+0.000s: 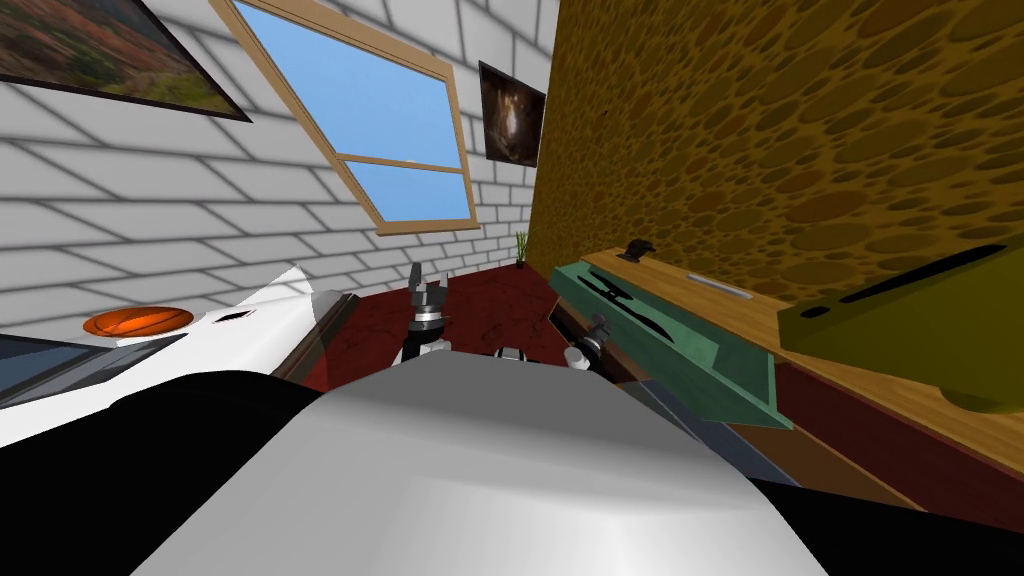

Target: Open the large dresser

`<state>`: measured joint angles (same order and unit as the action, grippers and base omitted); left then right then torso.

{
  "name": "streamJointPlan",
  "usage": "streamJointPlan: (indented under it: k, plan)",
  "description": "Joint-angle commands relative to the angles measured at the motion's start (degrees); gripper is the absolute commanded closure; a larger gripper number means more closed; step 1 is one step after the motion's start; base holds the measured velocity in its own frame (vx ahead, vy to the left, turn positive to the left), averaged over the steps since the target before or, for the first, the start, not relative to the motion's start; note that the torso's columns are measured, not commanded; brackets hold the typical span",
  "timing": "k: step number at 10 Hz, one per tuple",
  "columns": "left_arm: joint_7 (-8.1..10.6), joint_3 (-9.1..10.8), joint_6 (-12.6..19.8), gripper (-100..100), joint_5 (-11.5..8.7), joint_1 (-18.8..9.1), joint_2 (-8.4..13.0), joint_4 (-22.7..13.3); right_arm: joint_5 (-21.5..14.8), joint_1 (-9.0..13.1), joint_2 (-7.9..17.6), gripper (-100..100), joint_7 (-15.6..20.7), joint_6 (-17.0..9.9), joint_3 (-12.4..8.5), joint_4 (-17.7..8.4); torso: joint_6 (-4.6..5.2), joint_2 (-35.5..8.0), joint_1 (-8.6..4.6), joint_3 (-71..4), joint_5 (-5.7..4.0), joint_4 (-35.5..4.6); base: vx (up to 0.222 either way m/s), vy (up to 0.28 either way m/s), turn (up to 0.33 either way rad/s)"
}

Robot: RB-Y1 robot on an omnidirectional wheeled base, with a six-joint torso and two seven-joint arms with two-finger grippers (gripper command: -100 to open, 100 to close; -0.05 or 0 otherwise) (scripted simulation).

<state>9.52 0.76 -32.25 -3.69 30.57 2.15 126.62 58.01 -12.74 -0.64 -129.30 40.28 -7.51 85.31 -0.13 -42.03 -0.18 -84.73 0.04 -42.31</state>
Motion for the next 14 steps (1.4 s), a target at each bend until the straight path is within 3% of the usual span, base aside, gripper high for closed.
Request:
streamJointPlan:
  k: [1, 2, 4, 10, 11, 12, 14]
  plan:
    - [0.0, 0.0, 0.0, 0, 0.0, 0.0, 0.0, 0.0, -0.3, -0.1, -0.4, 100, 0.1, 0.2, 0.5, 0.2, -0.02, -0.1, 0.19, 0.0, -0.07, 0.1, -0.109, 0.164, -0.013]
    - [0.0, -0.01, 0.0, 0, 0.0, 0.0, 0.0, 0.0, 1.2, 1.3, -0.5, -100, 2.7, -2.3, -0.8, 1.7, -0.06, -0.2, 0.38, 0.2, -0.11, 0.1, -0.069, 0.095, -0.177]
    - [0.0, 0.01, 0.0, 0, 0.0, 0.0, 0.0, 0.0, 2.7, 2.7, -0.9, -100, 5.4, -5.0, -1.7, 3.1, 0.14, 0.0, -0.11, 0.0, -0.02, 0.0, -0.005, 0.019, -0.128]
    - [0.0, 0.01, 0.0, 0, 0.0, 0.0, 0.0, 0.0, 7.1, 6.7, -2.0, -100, 13.5, -13.0, -4.5, 7.3, 0.12, -0.6, 0.51, 0.3, 0.28, -0.3, -0.012, 0.019, -0.106]
    - [0.0, 0.01, 0.0, 0, 0.0, 0.0, 0.0, 0.0, 6.9, 6.1, -2.2, -100, 13.0, -12.4, -4.3, 6.5, 0.12, -0.7, 0.57, 0.4, 0.34, -0.4, -0.004, 0.006, -0.021]
    - [0.0, 0.01, 0.0, 0, 0.0, 0.0, 0.0, 0.0, 7.0, 6.1, -2.2, 0, 13.2, -12.7, -4.4, 6.5, 0.11, -0.6, 0.5, 0.4, 0.24, -0.3, 0.0, 0.0, 0.0]
    - [0.0, 0.01, 0.0, 0, 0.0, 0.0, 0.0, 0.0, 7.0, 5.9, -2.2, 0, 13.2, -12.7, -4.4, 6.2, 0.12, -0.4, 0.33, 0.2, 0.11, -0.1, 0.0, 0.0, 0.0]
